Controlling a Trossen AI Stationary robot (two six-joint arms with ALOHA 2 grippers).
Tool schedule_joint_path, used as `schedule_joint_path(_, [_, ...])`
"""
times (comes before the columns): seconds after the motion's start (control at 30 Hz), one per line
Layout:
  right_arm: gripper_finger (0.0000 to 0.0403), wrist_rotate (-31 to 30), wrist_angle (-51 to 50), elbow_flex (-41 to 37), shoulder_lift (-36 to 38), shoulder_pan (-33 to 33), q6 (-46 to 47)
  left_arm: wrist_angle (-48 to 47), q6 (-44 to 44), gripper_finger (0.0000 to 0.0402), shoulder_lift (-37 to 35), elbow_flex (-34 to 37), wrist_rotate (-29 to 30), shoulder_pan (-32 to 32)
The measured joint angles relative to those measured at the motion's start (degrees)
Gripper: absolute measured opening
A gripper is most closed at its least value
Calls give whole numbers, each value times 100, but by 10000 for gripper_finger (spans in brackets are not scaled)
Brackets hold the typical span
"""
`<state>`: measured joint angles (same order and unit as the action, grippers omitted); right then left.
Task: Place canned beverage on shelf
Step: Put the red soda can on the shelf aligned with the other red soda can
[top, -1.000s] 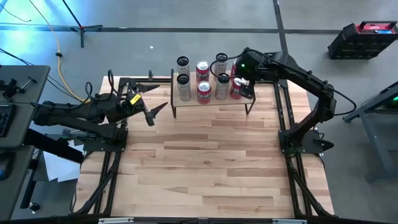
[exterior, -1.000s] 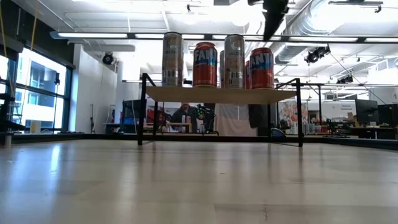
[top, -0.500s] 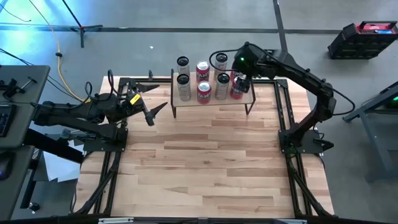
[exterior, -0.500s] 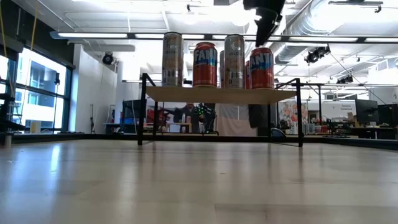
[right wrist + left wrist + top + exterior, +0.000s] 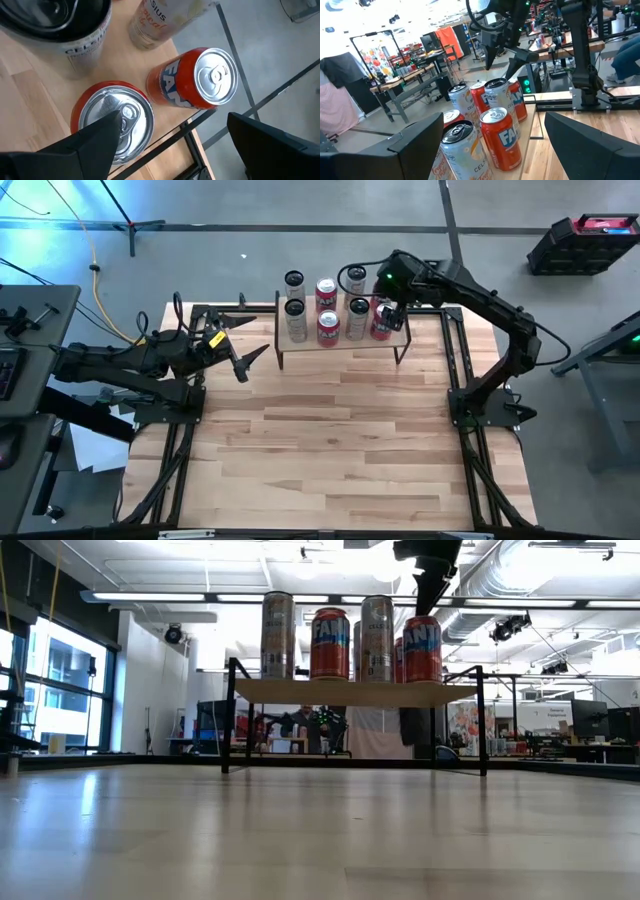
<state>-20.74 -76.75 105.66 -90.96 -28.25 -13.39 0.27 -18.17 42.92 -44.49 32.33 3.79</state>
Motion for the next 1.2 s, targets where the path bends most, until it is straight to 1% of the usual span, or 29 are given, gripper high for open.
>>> schedule_joint_path(0.3, [350,-17,107,110,33,196,-41,-2,-45,340,-13,0,3,-1])
schedule_joint_path(0.5, [350,337,-38,110,20,203,74,-12,-47,340,-13,0,3,0])
schedule_joint_path(0.8, [350,280,-567,110,20,122,335,-37,-48,340,-13,0,3,0])
schedule_joint_path(1.2, [350,-163,-772,110,30,125,289,-28,-48,340,-13,0,1,-2])
